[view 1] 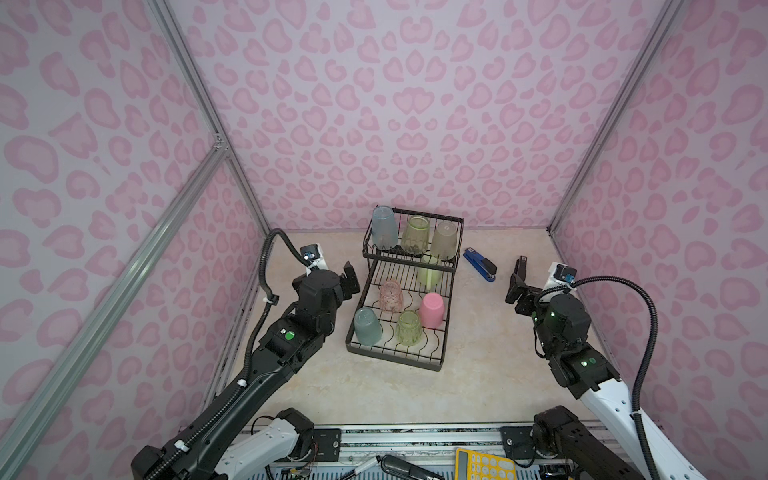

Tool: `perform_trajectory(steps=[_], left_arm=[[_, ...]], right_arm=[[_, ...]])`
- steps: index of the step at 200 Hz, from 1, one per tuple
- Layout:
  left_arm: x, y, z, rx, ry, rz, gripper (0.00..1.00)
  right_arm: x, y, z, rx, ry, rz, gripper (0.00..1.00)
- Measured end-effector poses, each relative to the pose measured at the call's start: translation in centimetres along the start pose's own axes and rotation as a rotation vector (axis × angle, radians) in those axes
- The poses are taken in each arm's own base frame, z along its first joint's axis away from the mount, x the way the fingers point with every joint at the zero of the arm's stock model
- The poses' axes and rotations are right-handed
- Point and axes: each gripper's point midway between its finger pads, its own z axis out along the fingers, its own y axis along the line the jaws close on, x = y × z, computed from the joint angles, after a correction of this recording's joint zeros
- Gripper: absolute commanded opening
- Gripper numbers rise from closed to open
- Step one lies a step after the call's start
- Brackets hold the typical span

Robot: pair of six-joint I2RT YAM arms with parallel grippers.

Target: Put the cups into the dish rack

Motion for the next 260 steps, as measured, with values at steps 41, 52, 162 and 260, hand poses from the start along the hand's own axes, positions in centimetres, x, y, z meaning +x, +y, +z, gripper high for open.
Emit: perform_trajectory(steps=[41, 52, 162, 260], left_arm=[[2.0, 8.8, 3.9, -0.214, 0.067, -0.136, 0.97], [3.3, 11.0, 4.8, -0.273, 0.099, -0.177, 0.97], [12.5, 19.4, 9.8, -0.500, 0.166, -0.136, 0.97], [14.4, 16.6, 12.3, -0.242, 0.079, 0.029, 0.98]], right_arm=[[5.2, -4.4, 3.3, 0.142, 0.089, -0.040, 0.98], [6.6, -5.4, 4.0, 0.181, 0.113, -0.067, 0.98], [13.1, -8.5, 7.6, 0.249, 0.140, -0.145, 0.98], [11.7, -7.8, 8.6, 0.226, 0.059, -0.179, 0.98]])
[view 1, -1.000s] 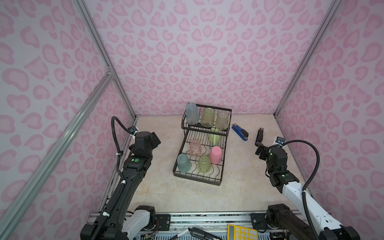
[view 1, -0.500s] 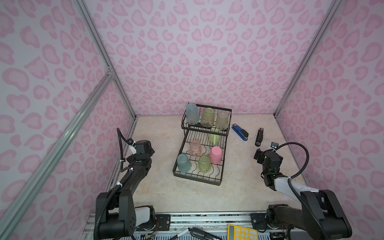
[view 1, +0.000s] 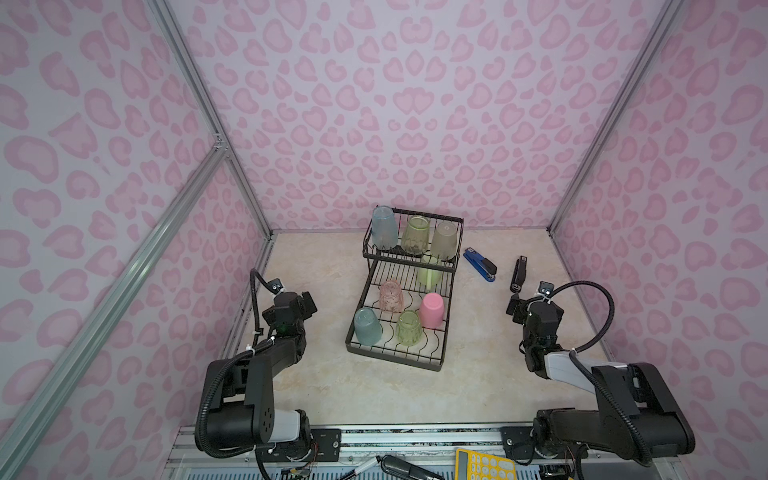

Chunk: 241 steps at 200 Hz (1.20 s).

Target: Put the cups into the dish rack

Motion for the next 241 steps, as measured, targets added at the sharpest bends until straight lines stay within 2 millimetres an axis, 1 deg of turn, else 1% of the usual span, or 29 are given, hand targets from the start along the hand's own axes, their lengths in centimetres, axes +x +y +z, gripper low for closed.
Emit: perform_trajectory(steps=[19, 39, 55, 65, 76, 85, 95, 107, 119, 139, 164, 196, 218, 241], left_arm=[[-0.9, -1.0, -0.1, 0.055, -0.042, 0.014, 0.98], [-1.1, -1.9, -0.1, 0.098, -0.058, 0.037, 0.98], [-1.0, -2.9, -0.1, 0.134, -0.065, 0.067, 0.98], [-0.6, -3.8, -0.3, 0.169, -0.067, 0.094, 0.98], [-0.2, -4.3, -0.5, 0.193, -0.070, 0.114, 0.98], [-0.1, -4.2, -0.7, 0.193, -0.077, 0.116, 0.98], [0.3, -4.1, -0.7, 0.194, -0.086, 0.119, 0.98], [0.9, -4.2, -0.8, 0.201, -0.086, 0.135, 0.98], [1.0, -4.5, -1.0, 0.217, -0.089, 0.145, 0.97], [0.3, -4.8, -1.1, 0.225, -0.119, 0.140, 0.97], [0.1, -4.8, -1.1, 0.227, -0.130, 0.140, 0.97], [0.0, -4.9, -1.1, 0.227, -0.135, 0.141, 0.97], [-0.1, -4.9, -1.1, 0.227, -0.138, 0.143, 0.97], [0.1, -4.8, -1.1, 0.226, -0.135, 0.146, 0.97]], right_arm=[[-0.4, 0.2, 0.3, -0.001, -0.012, -0.009, 0.98], [-0.7, 0.4, 0.7, 0.000, -0.014, -0.023, 0.98], [-0.7, 0.5, 0.9, -0.007, -0.015, -0.031, 0.98], [-0.7, 0.5, 0.9, -0.007, -0.021, -0.031, 0.98], [-0.6, 0.2, 0.9, -0.003, -0.031, -0.026, 0.98], [-0.1, 0.0, 1.0, -0.003, -0.034, -0.024, 0.98], [1.0, -0.1, 1.2, -0.002, -0.018, -0.037, 0.98], [1.9, 0.3, 1.5, -0.021, -0.006, -0.047, 0.98], [2.2, 0.4, 1.5, -0.031, -0.012, -0.046, 0.98], [1.7, 0.5, 1.5, -0.037, -0.041, -0.039, 0.98], [1.0, 0.5, 1.5, -0.038, -0.070, -0.028, 0.98], [-0.4, 1.3, 2.2, -0.058, -0.087, -0.026, 0.99], [0.1, 1.5, 2.3, -0.070, -0.065, -0.041, 1.00], [0.2, 1.5, 2.3, -0.071, -0.063, -0.043, 0.99]])
